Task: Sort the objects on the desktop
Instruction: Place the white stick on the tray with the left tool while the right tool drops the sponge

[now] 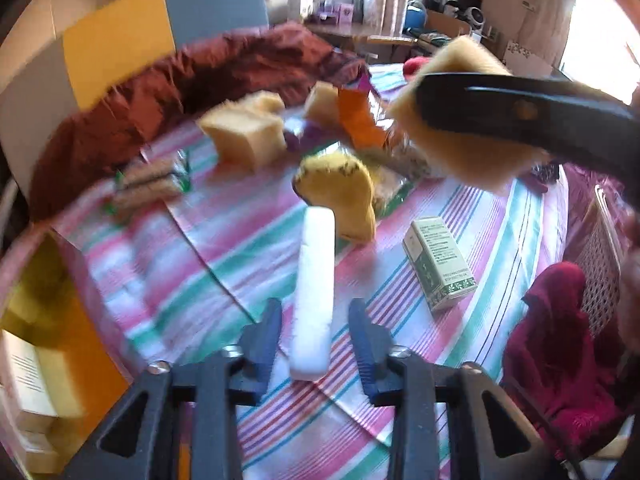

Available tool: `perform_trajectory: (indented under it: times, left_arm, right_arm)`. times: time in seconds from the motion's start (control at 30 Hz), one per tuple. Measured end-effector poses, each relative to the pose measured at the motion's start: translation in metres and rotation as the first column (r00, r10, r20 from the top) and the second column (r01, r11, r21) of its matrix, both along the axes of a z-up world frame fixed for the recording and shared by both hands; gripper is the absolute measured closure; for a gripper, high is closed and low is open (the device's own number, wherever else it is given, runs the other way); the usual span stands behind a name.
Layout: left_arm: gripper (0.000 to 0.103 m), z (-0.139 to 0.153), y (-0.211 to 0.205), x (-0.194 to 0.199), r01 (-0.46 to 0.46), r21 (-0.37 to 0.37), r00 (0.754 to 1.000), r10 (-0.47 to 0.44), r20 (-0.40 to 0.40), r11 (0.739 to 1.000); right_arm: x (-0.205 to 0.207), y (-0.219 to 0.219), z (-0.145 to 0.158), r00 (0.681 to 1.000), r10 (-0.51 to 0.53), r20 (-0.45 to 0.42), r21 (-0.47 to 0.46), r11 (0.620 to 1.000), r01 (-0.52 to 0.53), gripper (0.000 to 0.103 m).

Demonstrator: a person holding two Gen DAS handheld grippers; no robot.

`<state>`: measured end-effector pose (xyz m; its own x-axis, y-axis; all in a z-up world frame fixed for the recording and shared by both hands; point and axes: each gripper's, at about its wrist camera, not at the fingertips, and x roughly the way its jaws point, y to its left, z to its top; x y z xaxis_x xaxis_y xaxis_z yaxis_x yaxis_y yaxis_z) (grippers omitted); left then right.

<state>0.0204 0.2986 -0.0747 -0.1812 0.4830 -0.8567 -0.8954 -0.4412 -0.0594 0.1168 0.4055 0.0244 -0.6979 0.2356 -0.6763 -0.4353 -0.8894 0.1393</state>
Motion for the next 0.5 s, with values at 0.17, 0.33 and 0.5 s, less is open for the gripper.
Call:
perform_trajectory:
  times: [0.17,0.33,0.5]
  left_arm:
    - [0.085,0.017,-0.021,0.004,-0.037,0.088,0.999,0.038,-0.008,0.995]
    - [0.085,0.062,-0.079,-0.012,-0.185,0.234,0.983,0.184,0.024,0.954]
    - [0.083,0.079,-0.172,-0.04,-0.434,0.267,0.897,0.441,0.035,0.861]
  right_arm:
    - [0.001,0.006,-0.01,1.0,-0.025,0.018,0.012,1.0,0.025,0.029]
    - [-0.008,-0.007,-0.008,1.0,0.024,0.002,-0.001,1.0,-0.024,0.029]
    - [-0.039,-0.058,-0.003,0.975,0.223,-0.017,-0.015,0.975,-0.224,0.029]
